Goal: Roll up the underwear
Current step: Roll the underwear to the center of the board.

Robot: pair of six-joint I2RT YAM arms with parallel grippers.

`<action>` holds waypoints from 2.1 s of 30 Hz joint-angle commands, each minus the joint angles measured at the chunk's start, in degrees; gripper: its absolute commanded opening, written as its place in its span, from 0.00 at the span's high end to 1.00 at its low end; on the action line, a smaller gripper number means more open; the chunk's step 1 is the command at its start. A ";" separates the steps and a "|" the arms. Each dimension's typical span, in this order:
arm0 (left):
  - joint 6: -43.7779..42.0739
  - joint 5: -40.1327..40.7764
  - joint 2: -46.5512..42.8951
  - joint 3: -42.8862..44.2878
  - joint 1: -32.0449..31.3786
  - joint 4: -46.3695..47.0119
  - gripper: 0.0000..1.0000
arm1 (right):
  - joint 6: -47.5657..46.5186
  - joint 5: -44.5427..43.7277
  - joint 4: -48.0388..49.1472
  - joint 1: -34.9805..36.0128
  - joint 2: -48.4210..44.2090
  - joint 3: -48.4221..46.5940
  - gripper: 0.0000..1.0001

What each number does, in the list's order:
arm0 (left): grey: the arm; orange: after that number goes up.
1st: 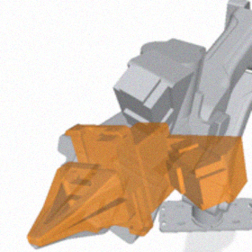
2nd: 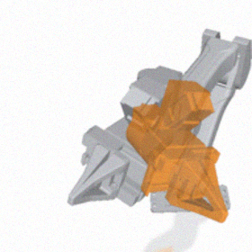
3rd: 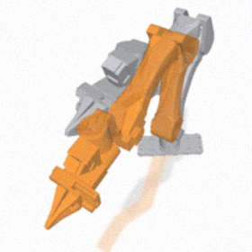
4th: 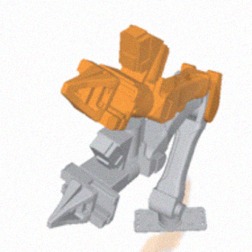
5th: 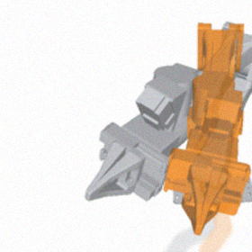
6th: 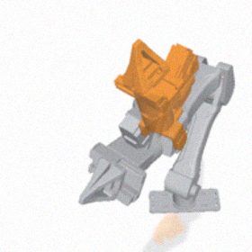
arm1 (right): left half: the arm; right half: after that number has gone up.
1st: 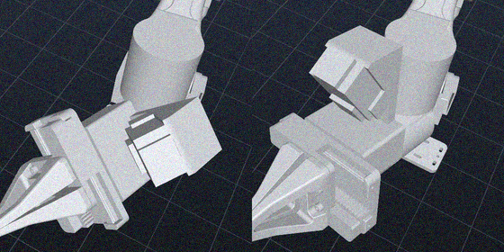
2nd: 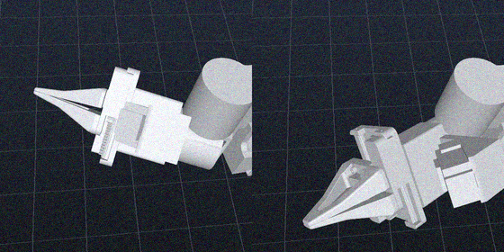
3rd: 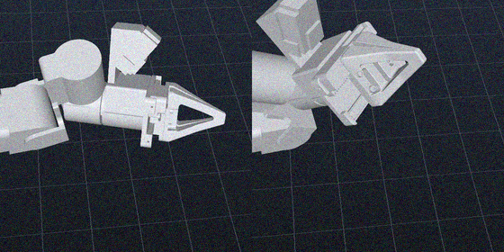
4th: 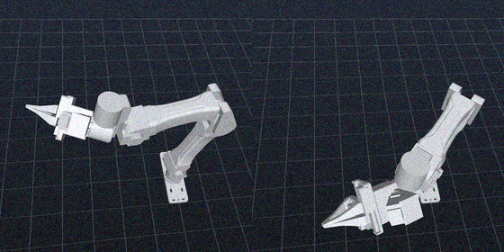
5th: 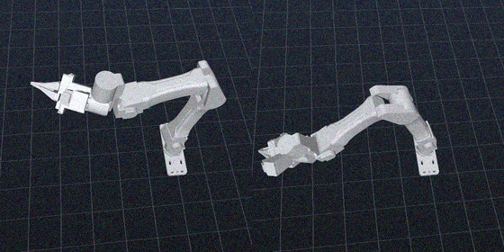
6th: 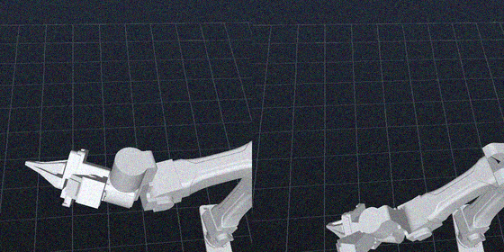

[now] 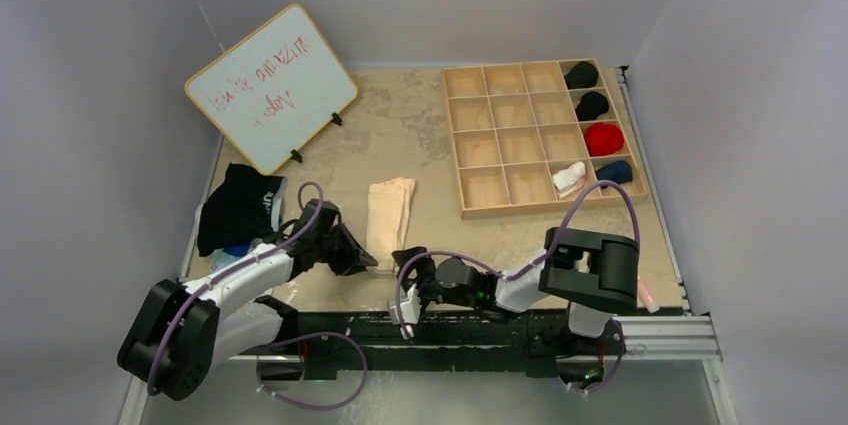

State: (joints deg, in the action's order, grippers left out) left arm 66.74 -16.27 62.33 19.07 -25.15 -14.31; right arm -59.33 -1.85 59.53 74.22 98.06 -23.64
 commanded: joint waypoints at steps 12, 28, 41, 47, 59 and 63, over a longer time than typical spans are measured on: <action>-3.28 0.78 1.21 1.76 0.19 -3.19 1.00 | 0.07 5.87 -4.07 -1.57 2.75 -3.87 0.44; -2.15 1.00 1.33 1.23 0.32 -3.02 1.00 | 5.13 10.90 -13.95 -4.76 0.73 -9.40 0.88; 4.66 -1.37 -5.26 -5.27 1.15 -1.62 0.45 | 19.79 21.84 -18.11 -11.45 -1.78 -12.69 1.00; 11.28 -2.07 -6.51 -12.26 1.15 8.40 0.47 | 23.68 24.40 -15.07 -11.61 -1.50 -12.06 1.00; 12.55 3.76 -7.23 -11.77 1.15 8.59 0.58 | 26.71 27.39 -13.21 -12.25 -2.30 -11.54 1.00; 12.56 3.88 -7.70 -11.16 1.15 9.47 0.78 | 26.24 28.23 -13.27 -12.25 -2.86 -11.36 1.00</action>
State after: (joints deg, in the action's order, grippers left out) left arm 79.92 -17.65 54.59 8.86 -24.08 -2.31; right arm -34.02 23.64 44.07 62.17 98.13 -34.83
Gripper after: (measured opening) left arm 0.319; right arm 0.024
